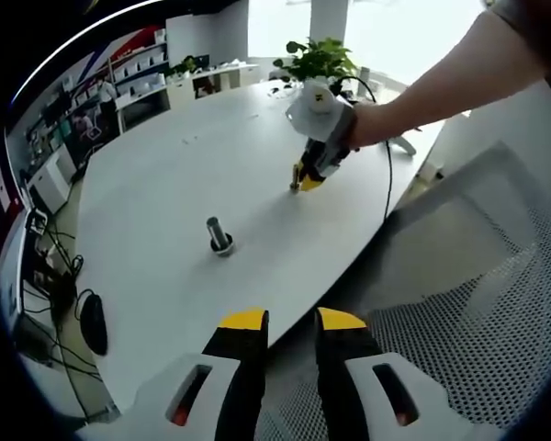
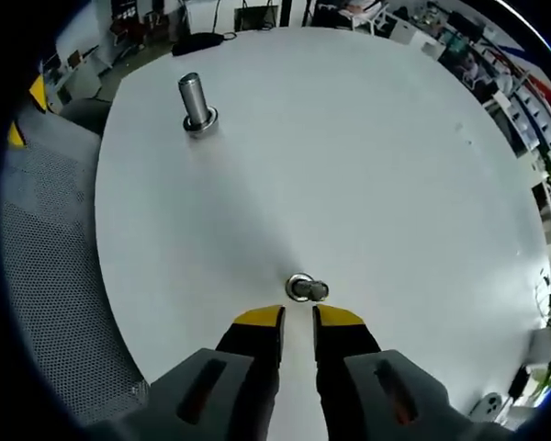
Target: Place the washer onto the threaded stud by aligning its center hole with the stud, sliding it down to the base, and recovering from edge contact or off-axis alignment until the washer reaches the visible bottom stop.
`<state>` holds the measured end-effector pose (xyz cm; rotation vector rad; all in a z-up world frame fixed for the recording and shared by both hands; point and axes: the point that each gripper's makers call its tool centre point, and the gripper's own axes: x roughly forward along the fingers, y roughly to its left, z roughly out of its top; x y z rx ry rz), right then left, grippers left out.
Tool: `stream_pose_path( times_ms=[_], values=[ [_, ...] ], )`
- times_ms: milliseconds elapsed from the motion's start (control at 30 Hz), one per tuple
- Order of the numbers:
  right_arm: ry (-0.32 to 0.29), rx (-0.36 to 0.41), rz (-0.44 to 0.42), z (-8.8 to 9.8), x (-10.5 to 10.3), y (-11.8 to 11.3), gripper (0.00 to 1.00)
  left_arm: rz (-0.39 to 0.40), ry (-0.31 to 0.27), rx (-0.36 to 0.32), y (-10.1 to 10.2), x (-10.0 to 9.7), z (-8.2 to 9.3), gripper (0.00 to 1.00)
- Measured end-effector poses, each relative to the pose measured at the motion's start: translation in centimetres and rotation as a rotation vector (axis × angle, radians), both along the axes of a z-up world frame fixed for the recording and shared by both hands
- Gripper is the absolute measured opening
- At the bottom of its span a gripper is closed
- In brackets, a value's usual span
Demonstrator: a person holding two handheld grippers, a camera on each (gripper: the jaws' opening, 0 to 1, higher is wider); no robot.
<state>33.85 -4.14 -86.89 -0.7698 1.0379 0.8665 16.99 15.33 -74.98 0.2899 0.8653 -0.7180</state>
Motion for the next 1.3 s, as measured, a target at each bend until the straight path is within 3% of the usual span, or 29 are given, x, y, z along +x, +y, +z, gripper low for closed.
stream_pose_path(
  times_ms=[133,200,267,333,400,533,633,700,800,900,1100,1300],
  values=[
    [0.004,0.024,-0.009,0.7,-1.2,-0.3,0.16,0.006,-0.006,-0.010,0.0,0.2,0.2,0.18],
    [-0.004,0.073,-0.054,1.4,-1.6,-0.4,0.16,0.010,-0.007,-0.015,0.0,0.3,0.2,0.18],
    [-0.009,0.171,-0.163,2.9,-1.8,-0.4,0.16,0.016,-0.007,-0.018,0.1,0.3,0.3,0.18],
    [-0.074,0.268,-0.226,5.3,-1.6,-0.3,0.16,0.014,-0.015,-0.025,0.0,0.4,0.5,0.18],
    [-0.096,0.331,-0.278,7.1,-2.1,-0.8,0.16,0.008,-0.020,-0.029,-0.2,0.3,0.6,0.18],
    [-0.125,0.371,-0.314,9.1,-3.9,-2.1,0.17,-0.002,-0.016,-0.031,-0.4,0.1,0.5,0.18],
    [-0.173,0.440,-0.349,11.5,-5.3,-2.5,0.18,-0.003,-0.028,-0.044,-0.5,0.3,0.9,0.18],
    [-0.173,0.475,-0.373,12.7,-6.9,-2.8,0.19,-0.001,-0.030,-0.047,-0.4,0.3,0.9,0.18],
    [-0.177,0.462,-0.371,13.9,-8.7,-3.7,0.19,0.005,-0.025,-0.047,-0.4,0.2,0.8,0.18],
    [-0.218,0.546,-0.401,17.2,-9.4,-3.7,0.19,0.001,-0.026,-0.035,-0.3,0.3,0.7,0.18],
    [-0.268,0.607,-0.468,18.8,-10.5,-4.9,0.23,0.025,-0.055,-0.059,-0.2,0.8,1.4,0.18],
    [-0.271,0.674,-0.525,18.0,-11.0,-5.4,0.24,0.064,-0.074,-0.098,-0.1,1.4,2.1,0.20]
  ],
)
